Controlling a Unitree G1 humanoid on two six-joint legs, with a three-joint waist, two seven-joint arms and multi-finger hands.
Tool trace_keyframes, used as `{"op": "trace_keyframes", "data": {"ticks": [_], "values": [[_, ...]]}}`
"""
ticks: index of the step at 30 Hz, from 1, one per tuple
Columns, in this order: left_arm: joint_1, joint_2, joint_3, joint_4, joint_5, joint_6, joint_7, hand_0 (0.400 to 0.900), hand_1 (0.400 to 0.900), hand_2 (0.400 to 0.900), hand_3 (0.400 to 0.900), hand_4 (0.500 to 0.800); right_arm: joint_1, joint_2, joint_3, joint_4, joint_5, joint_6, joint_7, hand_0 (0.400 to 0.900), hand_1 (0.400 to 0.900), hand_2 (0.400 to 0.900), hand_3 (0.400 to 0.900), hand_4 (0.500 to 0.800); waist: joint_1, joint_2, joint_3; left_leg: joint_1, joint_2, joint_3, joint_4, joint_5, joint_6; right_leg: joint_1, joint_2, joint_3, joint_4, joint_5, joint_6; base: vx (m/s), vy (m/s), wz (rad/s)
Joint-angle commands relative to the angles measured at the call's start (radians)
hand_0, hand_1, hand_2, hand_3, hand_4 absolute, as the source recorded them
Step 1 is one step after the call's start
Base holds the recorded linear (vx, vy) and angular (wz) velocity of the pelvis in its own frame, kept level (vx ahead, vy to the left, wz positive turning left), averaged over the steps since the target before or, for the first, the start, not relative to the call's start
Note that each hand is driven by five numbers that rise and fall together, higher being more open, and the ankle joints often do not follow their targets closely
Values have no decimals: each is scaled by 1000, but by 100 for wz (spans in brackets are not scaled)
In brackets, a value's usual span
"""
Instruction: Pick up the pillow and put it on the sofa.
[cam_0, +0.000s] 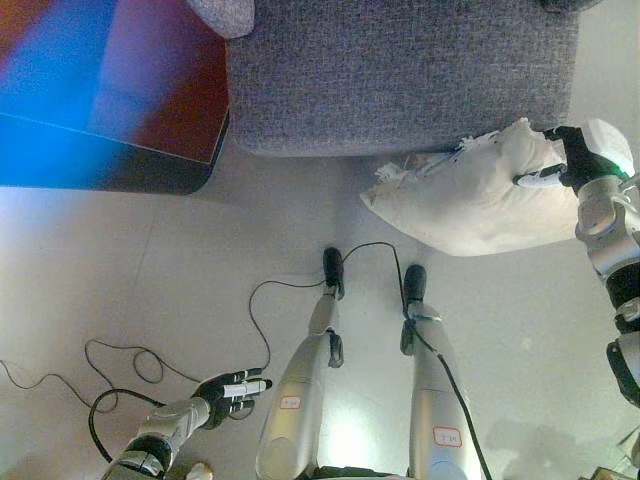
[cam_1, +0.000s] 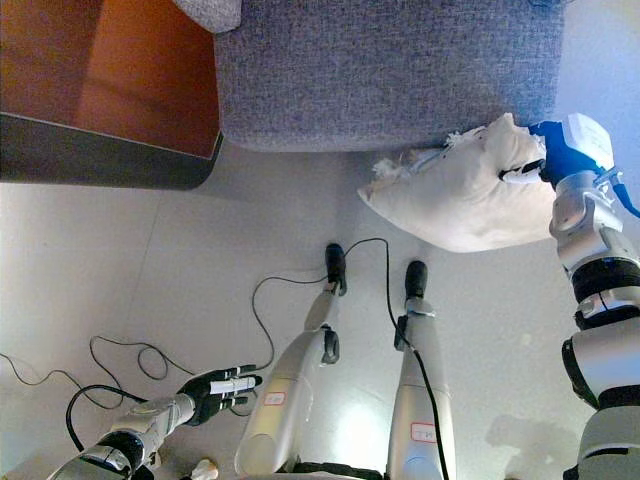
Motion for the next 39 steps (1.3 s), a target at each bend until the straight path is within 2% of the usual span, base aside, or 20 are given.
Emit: {"op": "trace_keyframes", "data": {"ticks": [1, 2, 5, 12, 25, 30, 36, 39], "values": [[97, 7, -49, 33, -11, 8, 14, 900, 900, 900, 900, 800, -147, -103, 68, -84, 72, -28, 56, 637, 637, 637, 637, 642, 20, 40, 27, 44, -10, -17, 21, -111, -56, 109, -18, -35, -312, 171, 67, 0, 0, 0], [97, 7, -50, 31, -15, 6, 19, 900, 900, 900, 900, 800, -147, -102, 67, -89, 72, -31, 70, 400, 400, 400, 400, 500, 20, 39, 27, 41, -9, -17, 22, -112, -57, 106, -18, -35, -309, 170, 66, 0, 0, 0], [97, 12, -50, 37, -16, -1, 17, 900, 900, 900, 900, 800, -157, -105, 76, -87, 71, -33, 99, 400, 400, 400, 400, 500, 22, 38, 27, 40, -9, -17, 25, -112, -57, 104, -18, -38, -306, 169, 66, -3, -1, -1], [121, 5, -41, 47, -15, -34, 9, 900, 900, 900, 900, 800, -129, -117, 44, -97, 93, -51, 66, 400, 400, 400, 400, 500, 19, 38, 27, 50, -7, -15, 24, -113, -58, 110, -17, -43, -303, 167, 65, -3, 6, -3], [132, 9, -28, 65, 3, -52, -12, 900, 900, 900, 900, 800, -117, -121, 38, -100, 89, -91, 94, 400, 400, 400, 400, 500, 18, 23, 27, 99, 1, -9, 22, -120, -58, 156, -18, -59, -307, 162, 61, 0, 0, 0], [140, 11, -19, 73, 20, -56, -12, 900, 900, 900, 900, 800, -97, -116, 35, -130, 96, -132, 131, 400, 400, 400, 400, 500, 17, 3, 27, 151, 3, -9, 19, -131, -58, 210, -20, -70, -320, 161, 59, 20, -11, 4], [160, 28, 10, 92, 55, -70, -29, 900, 900, 900, 900, 800, -61, -116, 44, -198, 78, -208, 194, 400, 400, 400, 400, 500, 16, -47, 20, 267, 9, -7, 10, -154, -61, 335, -19, -87, -354, 159, 59, 39, -21, 6], [175, 42, 24, 99, 77, -70, -44, 900, 900, 900, 900, 800, -47, -118, 54, -247, 73, -217, 219, 400, 400, 400, 400, 500, 22, -78, -10, 300, 15, -5, 0, -159, -63, 379, -16, -96, -382, 167, 62, 60, -34, 2]]}}
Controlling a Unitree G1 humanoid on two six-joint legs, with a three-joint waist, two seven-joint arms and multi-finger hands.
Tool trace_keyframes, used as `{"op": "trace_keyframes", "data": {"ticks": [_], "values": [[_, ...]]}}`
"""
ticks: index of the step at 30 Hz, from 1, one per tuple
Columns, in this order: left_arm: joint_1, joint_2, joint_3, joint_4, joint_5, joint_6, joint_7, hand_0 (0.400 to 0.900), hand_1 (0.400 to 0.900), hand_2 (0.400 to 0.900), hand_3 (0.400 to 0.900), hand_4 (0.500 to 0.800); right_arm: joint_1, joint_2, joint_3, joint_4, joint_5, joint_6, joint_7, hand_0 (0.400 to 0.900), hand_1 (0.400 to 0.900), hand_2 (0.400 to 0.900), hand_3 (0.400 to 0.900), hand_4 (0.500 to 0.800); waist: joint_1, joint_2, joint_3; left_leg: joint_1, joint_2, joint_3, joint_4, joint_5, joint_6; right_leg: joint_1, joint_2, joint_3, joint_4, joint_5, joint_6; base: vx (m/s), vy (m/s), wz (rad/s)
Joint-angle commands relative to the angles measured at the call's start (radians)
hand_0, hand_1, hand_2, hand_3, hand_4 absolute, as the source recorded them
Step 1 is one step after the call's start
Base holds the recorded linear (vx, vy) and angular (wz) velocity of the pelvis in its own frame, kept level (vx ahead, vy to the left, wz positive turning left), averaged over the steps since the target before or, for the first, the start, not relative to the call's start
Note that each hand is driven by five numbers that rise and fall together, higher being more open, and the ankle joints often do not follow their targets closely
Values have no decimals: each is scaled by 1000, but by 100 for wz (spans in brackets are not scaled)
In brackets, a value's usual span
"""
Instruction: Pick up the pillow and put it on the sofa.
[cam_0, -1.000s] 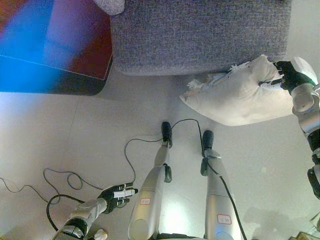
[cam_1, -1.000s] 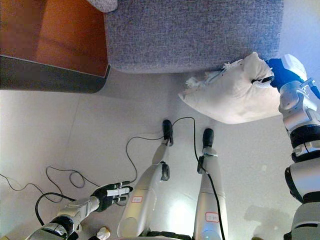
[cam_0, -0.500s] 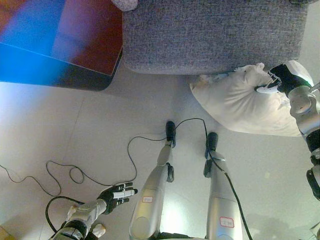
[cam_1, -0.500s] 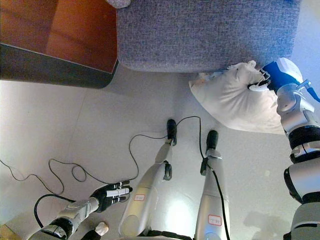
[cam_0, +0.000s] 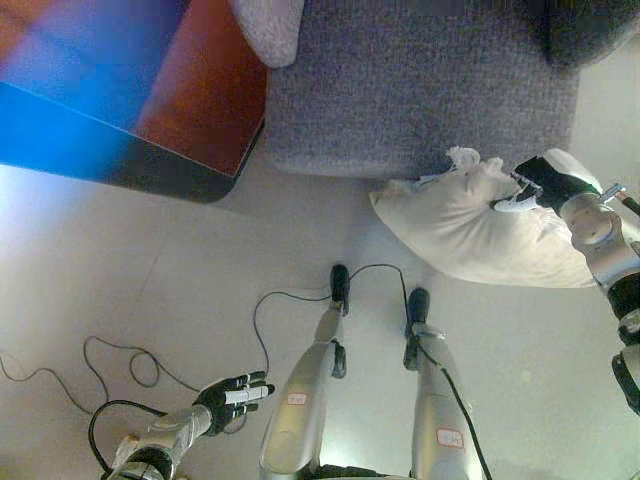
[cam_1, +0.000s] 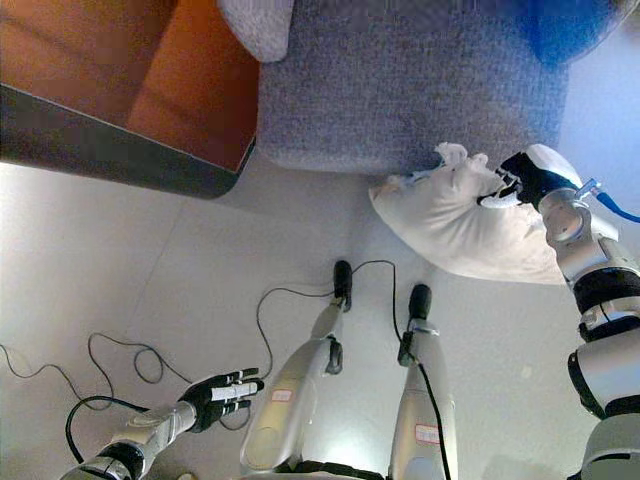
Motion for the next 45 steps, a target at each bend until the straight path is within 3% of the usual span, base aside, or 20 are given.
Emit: {"op": "trace_keyframes", "data": {"ticks": [1, 11, 16, 30, 31, 34, 35, 36, 37, 40, 45], "values": [[115, 59, 5, 98, 74, 7, -24, 900, 900, 900, 900, 800, -133, -108, 13, -194, 37, -140, -6, 400, 400, 400, 400, 500, -10, -86, -20, 148, 7, 32, -4, -151, -64, 190, -20, -55, -344, 171, 69, 84, -35, 1], [187, 75, 51, 149, 136, 6, -44, 900, 900, 900, 900, 800, -113, -128, 20, -265, 53, -187, 112, 400, 400, 400, 400, 500, 2, -165, -130, 260, 24, 43, -7, -201, -75, 365, -17, -72, -477, 206, 90, 113, 12, 2], [236, 82, 108, 190, 190, 3, -63, 900, 900, 900, 900, 800, -93, -137, -1, -273, 97, -202, 165, 400, 400, 400, 400, 500, 20, -203, -199, 311, 27, 52, -7, -225, -74, 438, -19, -79, -521, 216, 101, 126, 36, 2], [316, 87, 170, 274, 337, -3, -54, 900, 900, 900, 900, 800, -248, -131, 30, -143, 282, -149, 356, 400, 400, 400, 400, 500, 80, -283, -336, 449, 25, 32, -7, -263, -62, 605, -12, -114, -530, 193, 98, 127, 35, 9], [325, 76, 158, 264, 334, 11, -40, 900, 900, 900, 900, 800, -275, -131, 43, -139, 296, -125, 359, 400, 400, 400, 400, 500, 86, -287, -344, 460, 23, 26, -7, -265, -61, 618, -11, -114, -530, 191, 98, 191, 70, 8], [340, 34, 100, 174, 318, 129, 24, 900, 900, 900, 900, 800, -376, -141, 95, -121, 331, -16, 397, 400, 400, 400, 400, 500, 108, -300, -368, 486, 17, 9, -7, -272, -55, 646, -7, -115, -530, 187, 96, 172, 23, 11], [340, 33, 100, 173, 318, 130, 25, 900, 900, 900, 900, 800, -380, -141, 99, -120, 332, -16, 398, 400, 400, 400, 400, 500, 108, -298, -368, 487, 17, 9, -7, -273, -55, 647, -7, -115, -530, 186, 96, 153, -35, 10], [329, 27, 83, 151, 320, 192, 51, 900, 900, 900, 900, 800, -451, -150, 125, -43, 346, 6, 443, 400, 400, 400, 400, 500, 119, -321, -389, 492, 20, 2, -7, -274, -54, 654, -3, -115, -530, 184, 95, 141, -50, 8], [321, 26, 81, 148, 322, 216, 61, 900, 900, 900, 900, 800, -477, -155, 140, -5, 352, 11, 459, 400, 400, 400, 400, 500, 123, -331, -395, 494, 21, 0, -7, -275, -53, 657, 0, -116, -530, 184, 96, 167, -62, 10], [303, 25, 73, 153, 313, 247, 76, 900, 900, 900, 900, 800, -522, -158, 169, 56, 363, 18, 472, 400, 400, 400, 400, 500, 126, -345, -401, 498, 24, -1, -7, -276, -52, 662, 3, -115, -530, 184, 96, 80, -31, 4], [249, 46, 48, 168, 268, 312, 90, 900, 900, 900, 900, 800, -593, -136, 213, 131, 360, 89, 409, 400, 400, 400, 400, 500, 131, -374, -392, 506, 32, -11, -7, -279, -53, 671, 7, -112, -530, 189, 98, 57, -35, 7]]}}
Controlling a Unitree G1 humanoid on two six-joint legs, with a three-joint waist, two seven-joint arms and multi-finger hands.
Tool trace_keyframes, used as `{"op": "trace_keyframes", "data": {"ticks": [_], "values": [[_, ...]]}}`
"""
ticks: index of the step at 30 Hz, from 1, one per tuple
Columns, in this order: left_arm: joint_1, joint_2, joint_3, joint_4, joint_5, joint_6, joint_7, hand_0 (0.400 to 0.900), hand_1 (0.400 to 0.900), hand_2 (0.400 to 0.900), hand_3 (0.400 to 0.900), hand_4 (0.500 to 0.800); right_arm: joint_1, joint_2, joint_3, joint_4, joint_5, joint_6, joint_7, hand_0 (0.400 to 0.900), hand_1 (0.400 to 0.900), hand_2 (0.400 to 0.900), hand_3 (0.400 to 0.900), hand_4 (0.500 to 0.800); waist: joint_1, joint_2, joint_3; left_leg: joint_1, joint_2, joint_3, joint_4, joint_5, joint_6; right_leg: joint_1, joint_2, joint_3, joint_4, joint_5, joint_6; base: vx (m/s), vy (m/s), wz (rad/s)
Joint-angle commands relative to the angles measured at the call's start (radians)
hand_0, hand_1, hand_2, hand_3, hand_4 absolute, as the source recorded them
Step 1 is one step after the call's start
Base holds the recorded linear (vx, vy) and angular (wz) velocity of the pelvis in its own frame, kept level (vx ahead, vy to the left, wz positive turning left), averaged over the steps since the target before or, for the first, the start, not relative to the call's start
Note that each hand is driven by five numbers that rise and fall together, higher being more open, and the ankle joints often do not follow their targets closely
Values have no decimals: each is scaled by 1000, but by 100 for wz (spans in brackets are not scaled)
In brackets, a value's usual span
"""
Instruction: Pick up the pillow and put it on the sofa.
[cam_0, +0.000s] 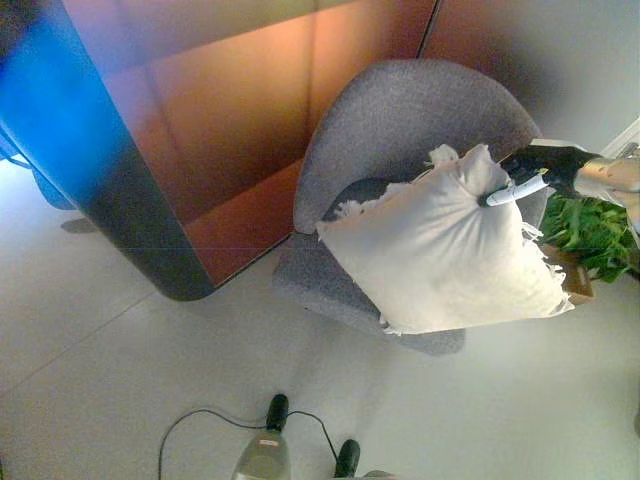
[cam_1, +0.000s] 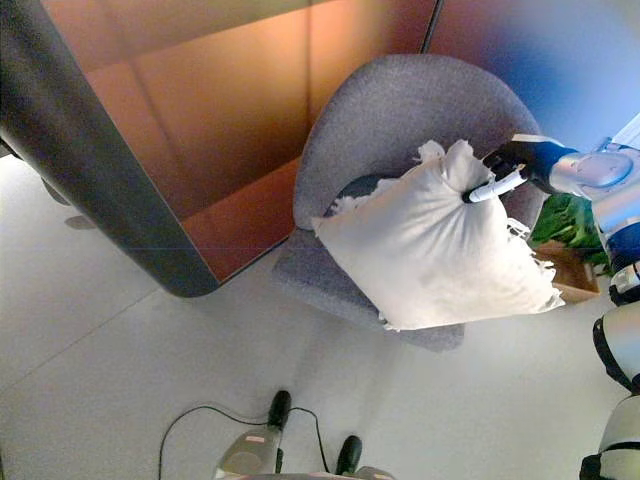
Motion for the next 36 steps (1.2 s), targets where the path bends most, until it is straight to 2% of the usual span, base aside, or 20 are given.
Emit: {"op": "trace_keyframes", "data": {"ticks": [1, 6, 12, 14, 16, 17, 21, 36], "values": [[23, 74, -85, 59, -38, 62, 5, 900, 900, 900, 900, 800, -313, -39, 61, 45, 83, 17, -118, 400, 400, 400, 400, 500, 30, -55, -93, 102, 20, 40, -7, -137, -34, -21, -41, 12, -2, 66, 80, 32, -12, 6], [3, 77, -97, 55, -87, 93, 3, 900, 900, 900, 900, 800, -351, -32, 101, 72, 59, 97, -137, 400, 400, 400, 400, 500, 34, -50, -77, 93, 21, 31, -7, -135, -33, -25, -46, 13, -2, 67, 80, 24, 27, 7], [-8, 88, -104, 54, -113, 105, -4, 900, 900, 900, 900, 800, -368, -28, 126, 108, 45, 118, -144, 400, 400, 400, 400, 500, 45, -43, -54, 81, 19, 19, -7, -133, -31, -32, -51, 8, -2, 65, 79, 21, 19, 10], [-23, 101, -109, 57, -122, 100, -16, 900, 900, 900, 900, 800, -381, -14, 142, 118, 52, 129, -164, 400, 400, 400, 400, 500, 52, -40, -38, 66, 20, 14, -7, -130, -31, -45, -54, 6, -2, 67, 80, -50, -14, 6], [-40, 108, -119, 52, -141, 95, -18, 900, 900, 900, 900, 800, -401, -5, 165, 122, 33, 162, -221, 400, 400, 400, 400, 500, 56, -35, -18, 46, 20, 9, -7, -125, -29, -63, -56, 6, -2, 71, 79, -92, -10, 5], [-50, 111, -122, 51, -149, 89, -21, 900, 900, 900, 900, 800, -415, -2, 179, 133, 42, 183, -276, 900, 900, 900, 900, 800, 57, -31, -5, 35, 20, 8, -7, -123, -28, -73, -57, 5, -2, 73, 79, -107, -6, 3], [-67, 121, -124, 45, -178, 64, -36, 900, 900, 900, 900, 800, -451, -9, 203, 160, 32, 214, -320, 900, 900, 900, 900, 800, 53, -25, 32, -3, 23, 9, -7, -117, -27, -109, -58, 16, -2, 79, 79, -118, -13, -2], [-76, 147, -126, 26, -218, 38, -78, 900, 900, 900, 900, 800, -447, -89, 229, 190, 16, 191, -300, 900, 900, 900, 900, 800, 24, 1, 68, -40, 23, 29, -7, -116, -24, -162, -69, 24, -2, 89, 82, -33, 8, -6]]}}
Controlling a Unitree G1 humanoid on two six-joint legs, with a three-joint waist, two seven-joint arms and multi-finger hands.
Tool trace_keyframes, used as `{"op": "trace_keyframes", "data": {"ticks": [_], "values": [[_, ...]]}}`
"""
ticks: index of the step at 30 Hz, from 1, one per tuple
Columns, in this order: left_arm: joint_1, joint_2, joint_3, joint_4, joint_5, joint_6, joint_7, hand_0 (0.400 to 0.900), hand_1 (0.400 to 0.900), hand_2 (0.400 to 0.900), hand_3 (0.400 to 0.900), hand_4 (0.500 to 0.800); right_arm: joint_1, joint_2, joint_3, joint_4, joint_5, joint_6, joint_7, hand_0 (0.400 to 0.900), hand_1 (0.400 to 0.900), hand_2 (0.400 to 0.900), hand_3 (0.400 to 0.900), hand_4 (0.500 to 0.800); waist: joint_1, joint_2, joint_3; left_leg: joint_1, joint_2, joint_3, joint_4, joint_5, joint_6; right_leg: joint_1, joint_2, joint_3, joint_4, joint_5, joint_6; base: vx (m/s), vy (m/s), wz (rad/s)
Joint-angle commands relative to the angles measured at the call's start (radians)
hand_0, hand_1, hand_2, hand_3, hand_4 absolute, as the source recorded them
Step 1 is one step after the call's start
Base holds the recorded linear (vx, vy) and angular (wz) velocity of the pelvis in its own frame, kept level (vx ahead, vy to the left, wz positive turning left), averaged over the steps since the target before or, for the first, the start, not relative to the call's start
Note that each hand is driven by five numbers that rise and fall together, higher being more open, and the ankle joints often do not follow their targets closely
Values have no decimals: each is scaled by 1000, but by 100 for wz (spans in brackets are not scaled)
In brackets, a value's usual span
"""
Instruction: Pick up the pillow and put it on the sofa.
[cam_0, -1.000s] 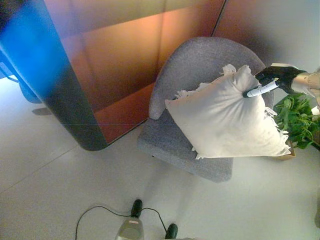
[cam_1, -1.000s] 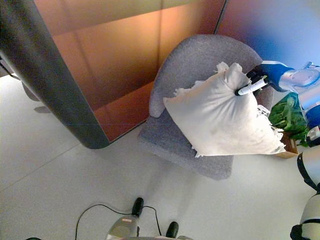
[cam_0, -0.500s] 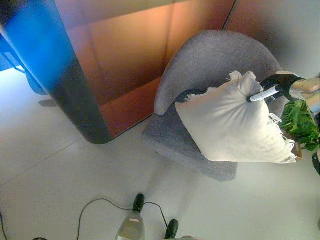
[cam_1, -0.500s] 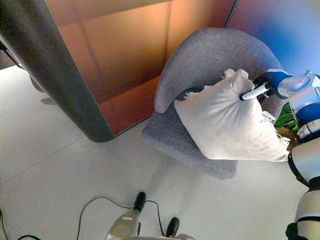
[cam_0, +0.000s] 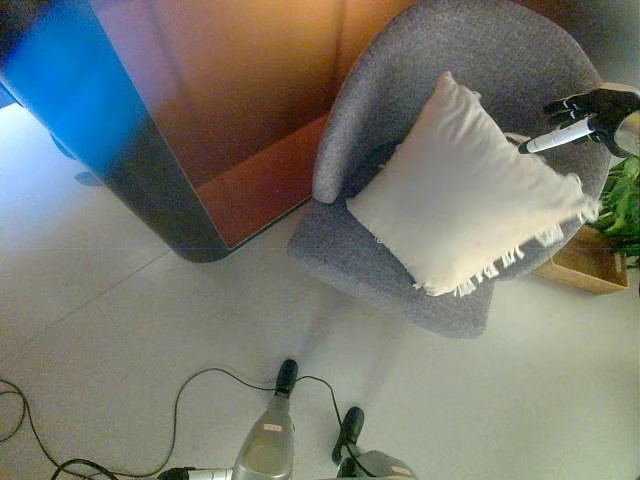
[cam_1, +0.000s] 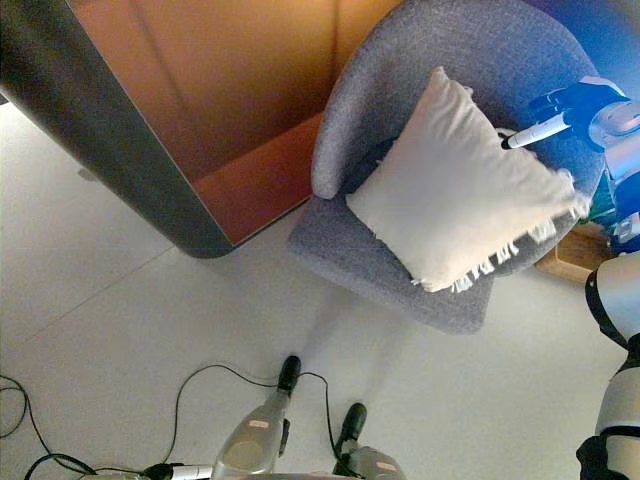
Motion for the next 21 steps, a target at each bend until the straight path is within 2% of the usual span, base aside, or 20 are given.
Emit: {"op": "trace_keyframes", "data": {"ticks": [1, 6, 11, 13, 16, 21], "values": [[41, 68, -55, 29, -20, 13, -35, 900, 900, 900, 900, 800, -189, -142, 107, -6, -17, -42, -68, 900, 900, 900, 900, 800, 1, -25, -16, 72, 31, 62, -7, -148, -34, -66, -67, 38, -2, 87, 77, 0, 0, 0], [39, 75, -52, 34, -25, 18, -70, 900, 900, 900, 900, 800, -182, -162, 102, -3, -21, -54, -81, 900, 900, 900, 900, 800, -12, -17, -17, 71, 31, 71, -7, -149, -34, -75, -67, 46, -2, 87, 76, -22, 16, -5], [48, 74, -46, 38, -30, -10, -71, 900, 900, 900, 900, 800, -168, -183, 79, -2, 13, -50, -88, 900, 900, 900, 900, 800, -22, -13, -26, 75, 32, 80, -7, -151, -36, -73, -65, 51, -2, 84, 76, -6, 10, -3], [48, 73, -38, 36, -22, -9, -77, 900, 900, 900, 900, 800, -141, -198, 50, -6, 17, -46, -86, 900, 900, 900, 900, 800, -28, -14, -32, 78, 32, 82, -7, -153, -36, -72, -64, 56, -2, 83, 77, 0, -1, -3], [55, 71, -29, 39, -15, -25, -67, 900, 900, 900, 900, 800, -72, -231, -9, -12, 52, -77, -78, 900, 900, 900, 900, 800, -39, -15, -39, 85, 33, 88, -7, -156, -36, -67, -62, 60, -2, 82, 77, 3, -9, -5], [56, 64, -13, 43, -8, -21, -72, 900, 900, 900, 900, 800, 138, -260, -181, -72, 124, -130, -65, 900, 900, 900, 900, 800, -69, -9, -54, 101, 33, 103, -7, -161, -35, -61, -60, 71, -2, 82, 81, -7, -13, -11]]}}
